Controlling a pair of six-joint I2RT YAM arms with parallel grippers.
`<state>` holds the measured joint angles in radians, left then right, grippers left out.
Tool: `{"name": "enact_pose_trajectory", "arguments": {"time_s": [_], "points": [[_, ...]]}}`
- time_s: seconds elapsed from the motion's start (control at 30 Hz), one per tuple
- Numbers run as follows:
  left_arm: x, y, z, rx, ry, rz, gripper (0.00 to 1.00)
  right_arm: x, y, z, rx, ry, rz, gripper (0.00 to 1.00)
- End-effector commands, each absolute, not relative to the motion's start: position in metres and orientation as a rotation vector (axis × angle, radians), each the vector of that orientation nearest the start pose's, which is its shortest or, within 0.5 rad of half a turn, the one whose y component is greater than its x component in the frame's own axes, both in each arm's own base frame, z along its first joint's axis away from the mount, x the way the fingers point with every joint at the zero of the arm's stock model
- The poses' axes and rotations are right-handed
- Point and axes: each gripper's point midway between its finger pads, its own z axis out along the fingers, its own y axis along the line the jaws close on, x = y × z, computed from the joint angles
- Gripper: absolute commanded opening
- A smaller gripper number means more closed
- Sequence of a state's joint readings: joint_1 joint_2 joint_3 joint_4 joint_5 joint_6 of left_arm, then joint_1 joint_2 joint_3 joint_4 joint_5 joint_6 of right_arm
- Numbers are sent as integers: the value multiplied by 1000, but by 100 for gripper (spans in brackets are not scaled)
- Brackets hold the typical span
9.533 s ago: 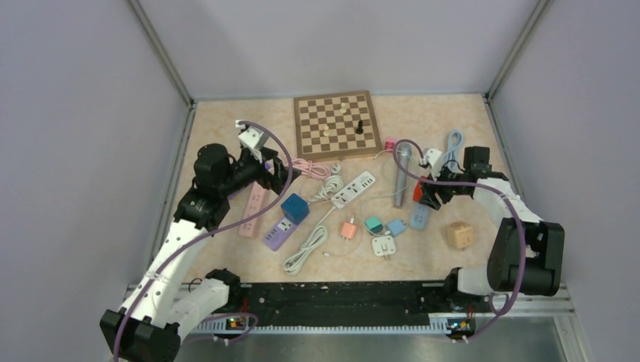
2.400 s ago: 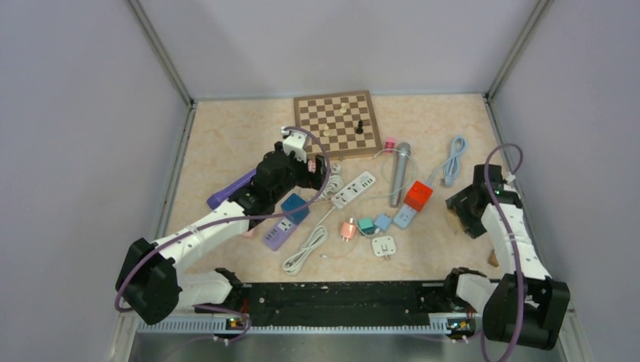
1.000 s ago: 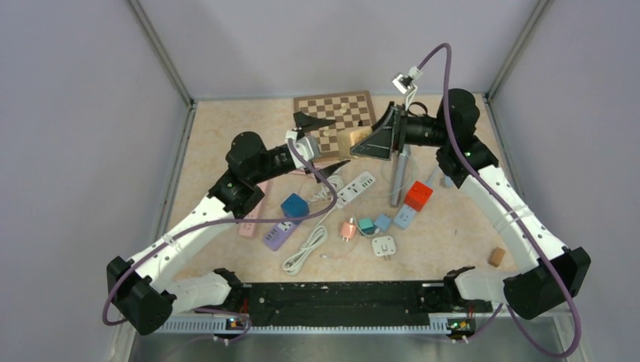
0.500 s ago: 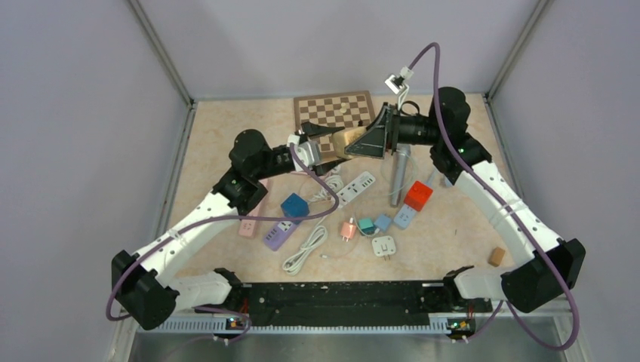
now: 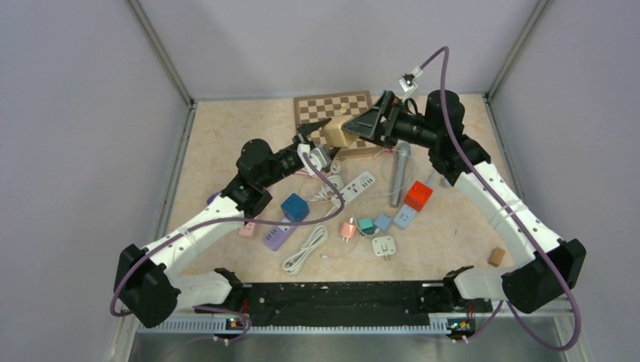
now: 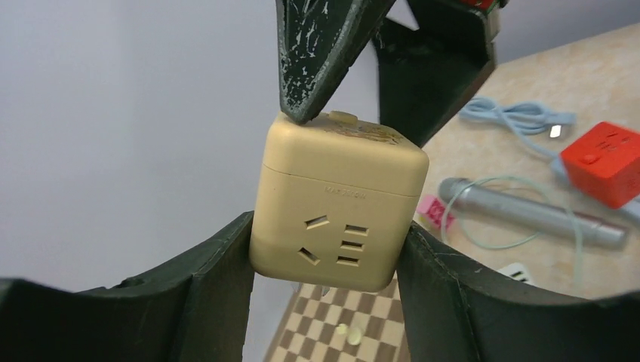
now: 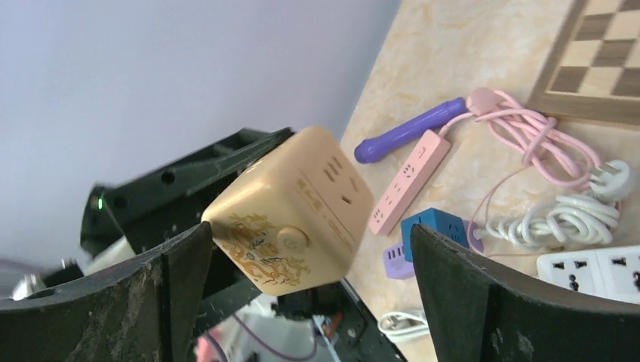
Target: Insert the plug
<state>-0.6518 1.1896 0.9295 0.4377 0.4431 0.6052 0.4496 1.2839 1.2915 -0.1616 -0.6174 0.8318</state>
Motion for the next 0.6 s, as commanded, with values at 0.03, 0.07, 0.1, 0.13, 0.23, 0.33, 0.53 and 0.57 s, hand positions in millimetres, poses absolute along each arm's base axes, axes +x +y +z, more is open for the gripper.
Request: {"name": "enact_pose_trajectory", "arguments": {"time_s": [0.03, 0.07, 0.1, 0.13, 0.23, 0.33, 0.53, 0.57], "points": [[328, -274, 402, 998, 741, -15, 0, 317, 267, 386, 278, 1930, 1409, 99], [331, -273, 403, 992, 730, 20, 0, 320, 268, 385, 328, 1935, 1426, 99], [334, -271, 404, 990, 711, 63, 0, 324, 269, 382, 389, 1948, 1441, 99], [337, -271, 404, 996, 692, 106, 0, 327, 269, 381, 473, 1954, 1464, 98], [346, -272, 399, 1042, 649, 226, 0, 335, 267, 394, 577, 1881, 1512, 97], [349, -275, 394, 1077, 626, 272, 0, 345, 267, 407, 609, 1841, 1519, 97], [347, -285, 389, 1120, 596, 245, 0, 355, 284, 401, 608, 1904, 1530, 92], [348, -286, 390, 1123, 594, 245, 0, 356, 287, 397, 613, 1923, 1528, 91]]}}
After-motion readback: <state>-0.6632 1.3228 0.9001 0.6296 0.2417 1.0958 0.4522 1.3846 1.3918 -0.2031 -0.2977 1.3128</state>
